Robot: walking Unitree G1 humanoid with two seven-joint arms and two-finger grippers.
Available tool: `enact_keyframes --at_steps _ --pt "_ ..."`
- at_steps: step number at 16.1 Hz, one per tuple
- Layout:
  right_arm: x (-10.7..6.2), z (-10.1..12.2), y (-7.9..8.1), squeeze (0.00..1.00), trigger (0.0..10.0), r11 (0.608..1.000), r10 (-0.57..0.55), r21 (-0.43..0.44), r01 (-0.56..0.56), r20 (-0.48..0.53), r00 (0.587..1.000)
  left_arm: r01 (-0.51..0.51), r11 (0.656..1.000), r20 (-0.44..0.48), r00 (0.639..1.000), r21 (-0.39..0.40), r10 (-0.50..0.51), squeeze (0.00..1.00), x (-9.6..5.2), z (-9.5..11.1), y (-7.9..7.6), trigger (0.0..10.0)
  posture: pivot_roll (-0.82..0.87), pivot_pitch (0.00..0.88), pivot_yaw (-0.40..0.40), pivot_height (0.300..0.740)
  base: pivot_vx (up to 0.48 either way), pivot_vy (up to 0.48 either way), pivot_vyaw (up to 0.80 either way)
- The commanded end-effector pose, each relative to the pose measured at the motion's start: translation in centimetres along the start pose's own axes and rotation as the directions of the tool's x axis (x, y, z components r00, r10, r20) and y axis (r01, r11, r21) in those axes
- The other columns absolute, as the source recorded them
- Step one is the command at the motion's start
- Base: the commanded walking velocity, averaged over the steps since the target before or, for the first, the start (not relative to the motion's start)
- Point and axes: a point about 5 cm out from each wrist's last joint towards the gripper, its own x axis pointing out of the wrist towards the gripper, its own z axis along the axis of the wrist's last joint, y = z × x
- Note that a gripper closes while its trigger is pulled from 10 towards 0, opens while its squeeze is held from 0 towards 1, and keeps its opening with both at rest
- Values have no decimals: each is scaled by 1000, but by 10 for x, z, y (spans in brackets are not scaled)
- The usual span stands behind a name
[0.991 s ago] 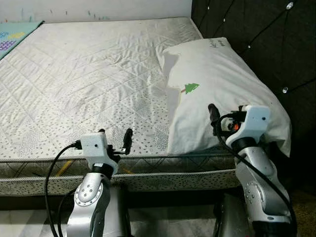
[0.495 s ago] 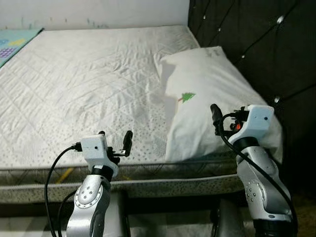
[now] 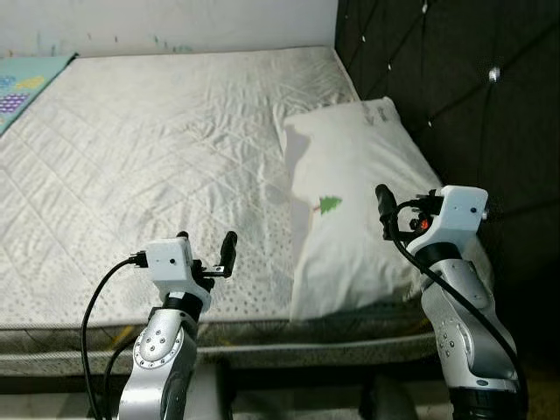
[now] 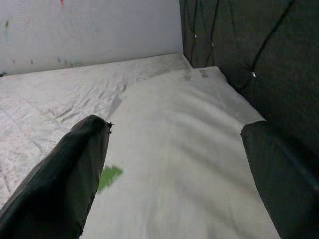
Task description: Clean up the room
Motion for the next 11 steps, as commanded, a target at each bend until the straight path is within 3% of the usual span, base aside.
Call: enact_keyframes --at_steps 1,7,11 --pt "2 -1 0 0 10000 1000 -3 -3 3 -10 1000 -4 1000 -2 1000 1 4 0 1 1 1 10000 -65 15 45 666 0 0 0" --pt "5 -1 -3 0 10000 1000 -12 -13 12 -11 1000 -23 1000 -4 1000 0 23 0 1 1 4 10000 -61 10 38 737 0 0 0" --pt "5 -1 -4 0 10000 1000 -17 -20 16 -12 1000 -26 1000 -10 1000 -4 26 0 2 1 3 10000 -64 11 38 740 0 0 0"
